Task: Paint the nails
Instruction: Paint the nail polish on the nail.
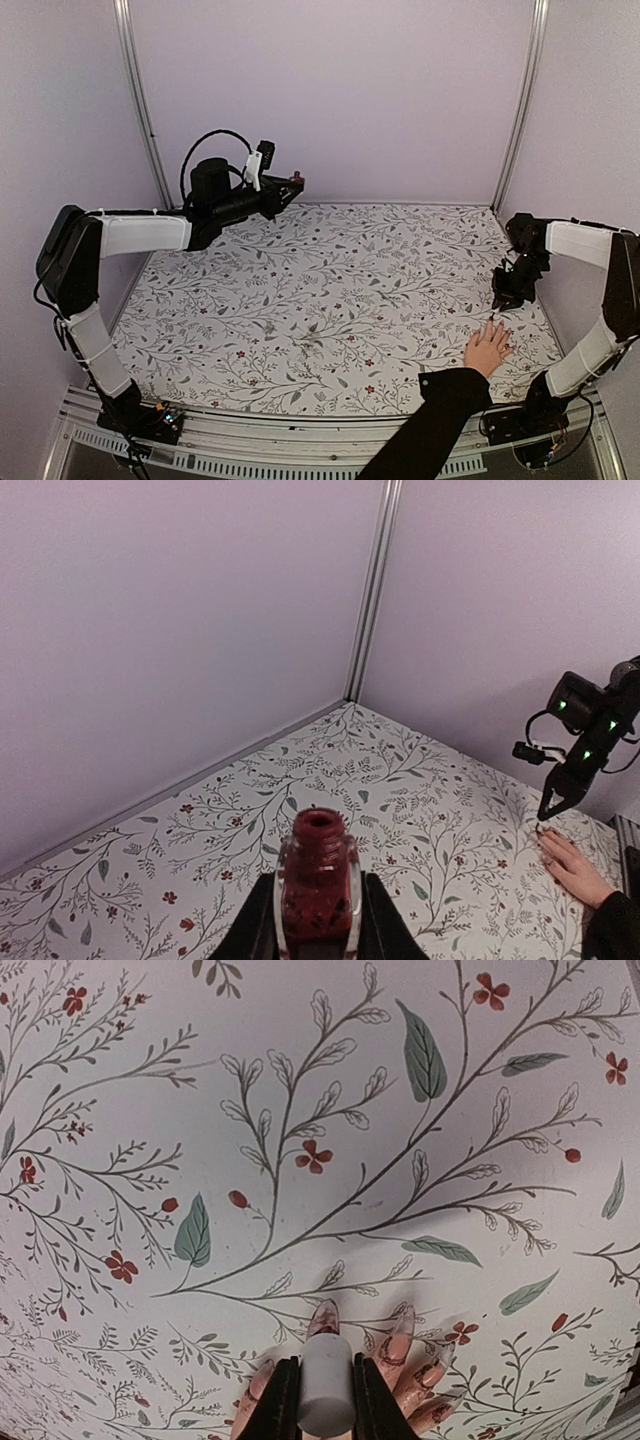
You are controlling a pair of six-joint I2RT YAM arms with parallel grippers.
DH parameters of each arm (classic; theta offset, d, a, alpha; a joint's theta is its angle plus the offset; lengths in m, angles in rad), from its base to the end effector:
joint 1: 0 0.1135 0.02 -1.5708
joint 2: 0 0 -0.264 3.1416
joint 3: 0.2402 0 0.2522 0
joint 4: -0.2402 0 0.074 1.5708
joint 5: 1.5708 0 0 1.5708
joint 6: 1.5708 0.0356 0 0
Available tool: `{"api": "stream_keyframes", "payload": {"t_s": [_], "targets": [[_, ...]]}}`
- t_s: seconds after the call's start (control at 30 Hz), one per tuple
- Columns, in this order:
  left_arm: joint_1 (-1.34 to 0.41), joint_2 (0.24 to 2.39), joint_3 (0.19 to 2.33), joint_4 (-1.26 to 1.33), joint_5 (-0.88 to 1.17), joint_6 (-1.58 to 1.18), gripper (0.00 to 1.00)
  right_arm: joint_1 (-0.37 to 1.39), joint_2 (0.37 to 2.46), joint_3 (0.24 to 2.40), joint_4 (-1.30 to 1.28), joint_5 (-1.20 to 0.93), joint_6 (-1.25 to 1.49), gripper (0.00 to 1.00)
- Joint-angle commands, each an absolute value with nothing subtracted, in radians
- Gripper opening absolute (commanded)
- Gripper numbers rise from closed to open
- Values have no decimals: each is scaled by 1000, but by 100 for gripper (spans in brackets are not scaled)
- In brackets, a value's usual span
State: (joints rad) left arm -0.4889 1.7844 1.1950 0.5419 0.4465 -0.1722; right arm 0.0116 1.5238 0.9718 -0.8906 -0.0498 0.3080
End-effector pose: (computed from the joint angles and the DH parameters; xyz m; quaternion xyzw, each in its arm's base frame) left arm 0.3626 -0.2103 0.2802 0.2622 0.6728 -0.3700 0.5846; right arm 0.2616 0.0048 0.1912 0.1457 0.9869 0.0347 0.0593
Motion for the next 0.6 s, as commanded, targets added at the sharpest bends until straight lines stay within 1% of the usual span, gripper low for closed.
{"api": "stream_keyframes", "payload": {"t_s": [0.0,0.57], "targets": [[-488,1776,1213,557,437,-168,0,7,1546,1008,-870,-28,288,0],[-486,1769,1206,556,437,-167,0,7,1548,1051,-876,-20,268,0]]}}
